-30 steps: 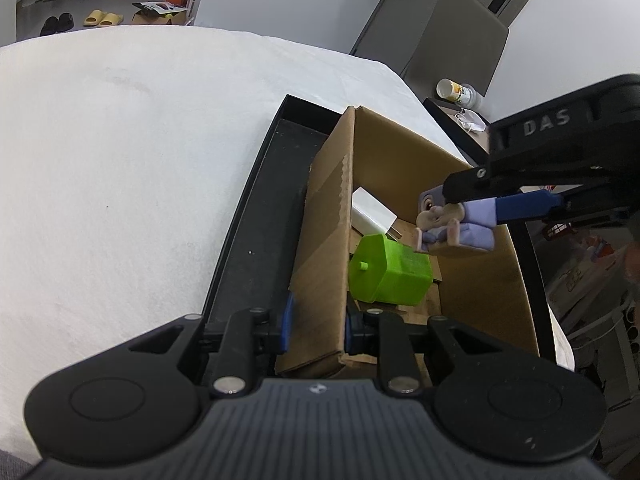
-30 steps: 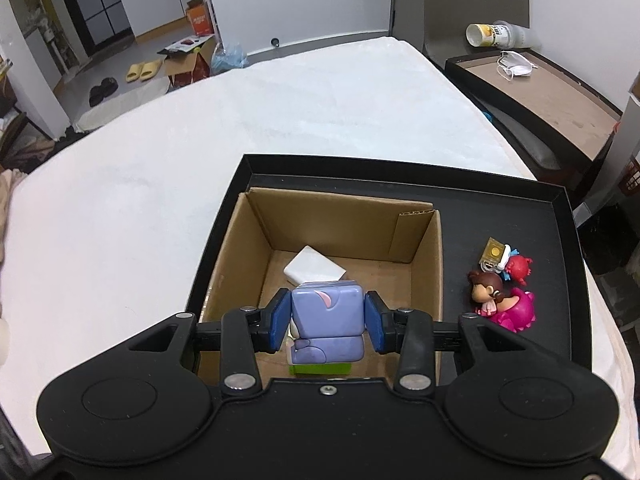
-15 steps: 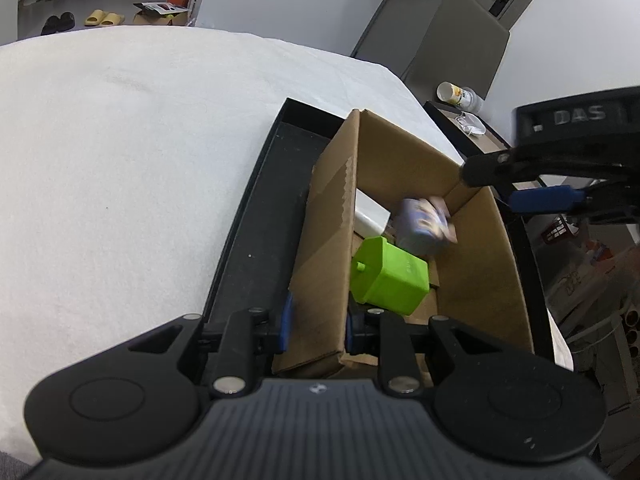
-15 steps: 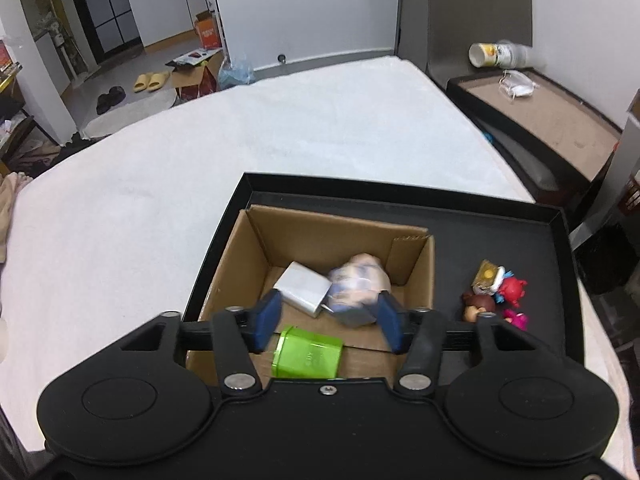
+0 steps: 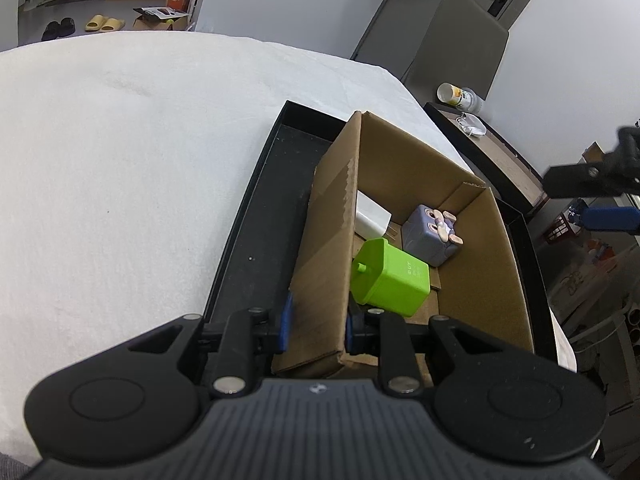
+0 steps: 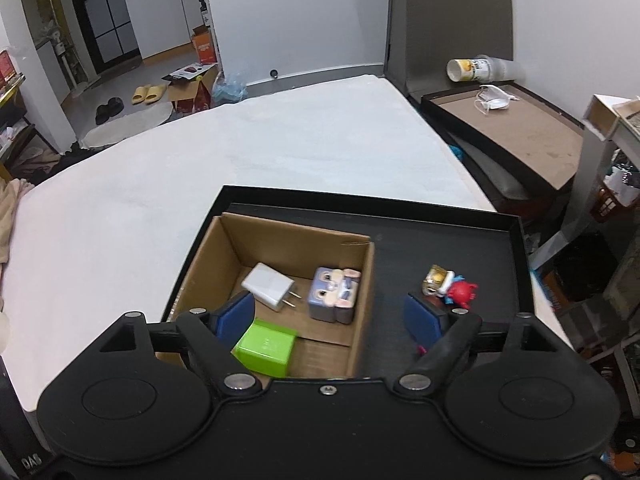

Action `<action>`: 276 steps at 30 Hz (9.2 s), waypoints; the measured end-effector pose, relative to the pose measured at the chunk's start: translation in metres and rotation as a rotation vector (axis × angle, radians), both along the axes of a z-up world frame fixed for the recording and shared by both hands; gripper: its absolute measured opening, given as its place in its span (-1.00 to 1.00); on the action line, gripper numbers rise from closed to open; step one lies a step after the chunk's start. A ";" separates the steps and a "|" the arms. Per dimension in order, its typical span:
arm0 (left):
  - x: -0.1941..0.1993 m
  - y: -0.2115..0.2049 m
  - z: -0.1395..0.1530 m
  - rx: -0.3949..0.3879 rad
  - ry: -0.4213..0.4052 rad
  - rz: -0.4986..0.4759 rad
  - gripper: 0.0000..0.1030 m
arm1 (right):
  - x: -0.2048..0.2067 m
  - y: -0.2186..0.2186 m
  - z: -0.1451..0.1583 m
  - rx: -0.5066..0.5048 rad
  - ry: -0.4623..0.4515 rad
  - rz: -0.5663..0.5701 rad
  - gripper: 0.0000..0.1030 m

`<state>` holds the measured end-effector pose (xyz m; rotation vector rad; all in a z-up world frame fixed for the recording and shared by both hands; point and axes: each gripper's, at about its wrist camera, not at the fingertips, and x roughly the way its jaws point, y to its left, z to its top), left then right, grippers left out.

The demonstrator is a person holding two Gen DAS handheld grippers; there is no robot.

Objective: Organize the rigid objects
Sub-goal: 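Move the right gripper to the pink dinosaur figure and grasp it, then carry the pink dinosaur into the box and open the right gripper, then move the right gripper to the brown-haired doll figure and grasp it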

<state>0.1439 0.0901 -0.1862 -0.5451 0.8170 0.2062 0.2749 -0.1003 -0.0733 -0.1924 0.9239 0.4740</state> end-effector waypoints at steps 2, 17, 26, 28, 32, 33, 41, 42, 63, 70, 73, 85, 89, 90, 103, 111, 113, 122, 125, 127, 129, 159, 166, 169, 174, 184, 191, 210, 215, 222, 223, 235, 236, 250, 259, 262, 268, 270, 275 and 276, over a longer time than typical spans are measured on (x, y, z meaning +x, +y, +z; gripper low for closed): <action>0.000 0.000 0.000 0.000 0.000 0.000 -0.55 | 0.001 -0.007 0.001 0.002 0.001 -0.005 0.60; 0.002 -0.004 0.000 0.018 0.002 0.003 -0.55 | 0.028 -0.074 -0.015 0.049 0.019 -0.151 0.61; 0.004 -0.008 0.000 0.035 0.012 0.004 -0.56 | 0.037 -0.105 -0.073 0.111 0.069 -0.264 0.57; 0.006 -0.009 -0.001 0.040 0.018 0.006 -0.56 | 0.041 -0.111 -0.084 0.119 0.093 -0.299 0.48; 0.007 -0.009 -0.002 0.038 0.022 0.013 -0.56 | 0.049 -0.122 -0.103 0.140 0.136 -0.361 0.40; 0.008 -0.009 -0.002 0.038 0.023 0.014 -0.56 | 0.051 -0.124 -0.106 0.152 0.147 -0.371 0.40; 0.009 -0.010 -0.003 0.052 0.030 0.012 -0.57 | 0.063 -0.120 -0.123 0.177 0.187 -0.383 0.37; 0.009 -0.010 -0.003 0.052 0.031 0.013 -0.57 | 0.065 -0.120 -0.125 0.176 0.188 -0.382 0.37; 0.011 -0.012 -0.006 0.055 0.029 0.010 -0.57 | 0.067 -0.114 -0.146 0.105 0.236 -0.337 -0.34; 0.011 -0.012 -0.006 0.056 0.029 0.009 -0.57 | 0.055 -0.117 -0.145 0.045 0.262 -0.344 -0.35; 0.011 -0.012 -0.005 0.055 0.028 0.009 -0.57 | 0.055 -0.118 -0.144 0.016 0.273 -0.341 -0.35; 0.010 -0.012 -0.005 0.056 0.027 0.010 -0.57 | 0.061 -0.118 -0.142 -0.044 0.271 -0.380 -0.19; 0.010 -0.011 -0.005 0.052 0.027 0.011 -0.57 | 0.061 -0.116 -0.144 -0.061 0.255 -0.368 -0.25; 0.010 -0.011 -0.004 0.052 0.027 0.011 -0.57 | 0.060 -0.115 -0.144 -0.065 0.250 -0.359 -0.31; 0.010 -0.010 -0.004 0.047 0.028 0.009 -0.57 | 0.038 -0.109 -0.109 0.006 0.202 -0.299 -0.32; 0.009 -0.009 -0.005 0.047 0.027 0.007 -0.57 | 0.032 -0.106 -0.071 0.048 0.126 -0.255 -0.32; 0.009 -0.009 -0.005 0.049 0.027 0.006 -0.57 | 0.031 -0.104 -0.064 0.062 0.114 -0.245 -0.32; 0.009 -0.010 -0.005 0.043 0.028 0.004 -0.56 | 0.022 -0.081 -0.031 0.116 0.063 -0.163 -0.32; 0.010 -0.010 -0.004 0.046 0.028 0.000 -0.57 | 0.021 -0.069 -0.024 0.117 0.049 -0.136 -0.32; 0.010 -0.010 -0.005 0.046 0.028 -0.001 -0.57 | 0.022 -0.061 -0.021 0.114 0.047 -0.117 -0.32; 0.010 -0.010 -0.005 0.045 0.028 -0.001 -0.57 | 0.022 -0.053 -0.021 0.107 0.044 -0.101 -0.32; 0.010 -0.008 -0.006 0.027 0.027 -0.006 -0.56 | 0.000 0.031 -0.057 -0.081 0.076 0.089 -0.31; 0.008 -0.008 -0.006 0.033 0.024 -0.013 -0.56 | -0.003 0.035 -0.068 -0.135 0.060 0.098 -0.27; 0.008 -0.007 -0.006 0.031 0.024 -0.014 -0.55 | -0.003 0.029 -0.066 -0.107 0.067 0.083 -0.23; 0.009 -0.007 -0.006 0.037 0.023 -0.019 -0.55 | -0.005 0.017 -0.061 -0.053 0.079 0.073 -0.20; 0.009 -0.007 -0.007 0.037 0.021 -0.018 -0.55 | -0.011 -0.003 -0.049 0.022 0.117 0.086 -0.20; 0.009 -0.008 -0.007 0.038 0.020 -0.014 -0.55 | -0.012 -0.023 -0.033 0.003 0.088 0.083 -0.17; 0.009 -0.008 -0.004 0.047 0.032 -0.010 -0.56 | 0.026 -0.087 -0.075 0.090 0.084 -0.092 -0.13; 0.011 -0.012 -0.005 0.056 0.037 -0.007 -0.56 | 0.035 -0.086 -0.086 0.090 0.065 -0.089 -0.13; 0.010 -0.011 -0.003 0.057 0.044 -0.008 -0.57 | 0.051 -0.085 -0.104 0.065 0.062 -0.110 -0.06; 0.011 -0.012 -0.003 0.061 0.045 -0.007 -0.57 | 0.051 -0.084 -0.105 0.061 0.060 -0.108 -0.06; 0.010 -0.011 -0.005 0.049 0.038 -0.014 -0.56 | 0.061 -0.067 -0.122 0.029 0.040 -0.099 0.00; 0.010 -0.010 -0.005 0.043 0.039 -0.015 -0.56 | 0.062 -0.066 -0.123 0.027 0.039 -0.100 0.00; 0.011 -0.004 -0.007 0.020 0.027 -0.017 -0.55 | 0.061 -0.058 -0.121 -0.009 0.043 -0.120 -0.65; 0.009 -0.003 -0.006 0.015 0.028 -0.026 -0.54 | 0.049 -0.057 -0.115 -0.021 0.059 -0.114 -0.80; 0.009 -0.004 -0.005 0.020 0.030 -0.025 -0.54 | 0.049 -0.062 -0.114 -0.010 0.077 -0.131 -0.80; 0.010 -0.005 -0.005 0.026 0.031 -0.019 -0.54 | 0.051 -0.076 -0.114 0.014 0.106 -0.166 -0.81; 0.011 -0.006 -0.005 0.030 0.032 -0.018 -0.54 | 0.051 -0.080 -0.113 0.022 0.117 -0.180 -0.81; 0.012 -0.007 -0.006 0.037 0.034 -0.014 -0.55 | 0.045 -0.088 -0.113 0.018 0.135 -0.202 -0.82; 0.012 -0.007 -0.006 0.037 0.035 -0.014 -0.55 | 0.043 -0.089 -0.113 0.016 0.145 -0.205 -0.82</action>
